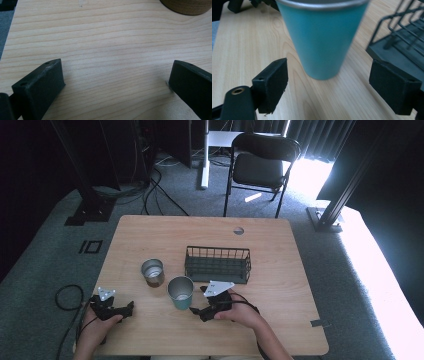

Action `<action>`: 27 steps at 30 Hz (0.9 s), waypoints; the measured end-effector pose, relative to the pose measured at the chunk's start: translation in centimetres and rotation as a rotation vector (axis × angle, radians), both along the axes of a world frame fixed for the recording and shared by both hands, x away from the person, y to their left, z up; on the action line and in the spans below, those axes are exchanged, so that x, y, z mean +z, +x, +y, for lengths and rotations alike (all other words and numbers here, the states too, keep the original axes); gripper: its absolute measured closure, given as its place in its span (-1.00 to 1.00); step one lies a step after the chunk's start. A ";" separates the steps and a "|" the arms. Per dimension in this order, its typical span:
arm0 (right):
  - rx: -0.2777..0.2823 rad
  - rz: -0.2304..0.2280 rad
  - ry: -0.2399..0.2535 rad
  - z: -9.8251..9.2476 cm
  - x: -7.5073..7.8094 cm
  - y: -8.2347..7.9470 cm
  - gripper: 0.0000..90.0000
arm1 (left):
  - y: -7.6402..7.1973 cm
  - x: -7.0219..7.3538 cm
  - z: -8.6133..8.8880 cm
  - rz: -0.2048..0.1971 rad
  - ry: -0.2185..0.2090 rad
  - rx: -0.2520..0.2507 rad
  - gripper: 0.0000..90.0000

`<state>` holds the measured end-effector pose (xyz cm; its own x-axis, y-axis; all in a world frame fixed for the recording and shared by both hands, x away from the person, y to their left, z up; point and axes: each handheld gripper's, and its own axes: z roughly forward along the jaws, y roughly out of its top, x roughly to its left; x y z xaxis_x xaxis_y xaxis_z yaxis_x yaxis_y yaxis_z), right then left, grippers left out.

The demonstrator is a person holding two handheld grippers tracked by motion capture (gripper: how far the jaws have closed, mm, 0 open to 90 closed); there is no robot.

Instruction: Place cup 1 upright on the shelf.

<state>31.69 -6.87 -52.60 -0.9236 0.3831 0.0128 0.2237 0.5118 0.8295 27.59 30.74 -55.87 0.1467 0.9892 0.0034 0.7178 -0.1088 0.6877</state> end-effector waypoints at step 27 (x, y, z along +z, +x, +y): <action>0.002 -0.073 0.145 4.0 0.1 0.8 -0.74 | 0.0 0.0 0.0 0.000 0.000 0.000 -0.99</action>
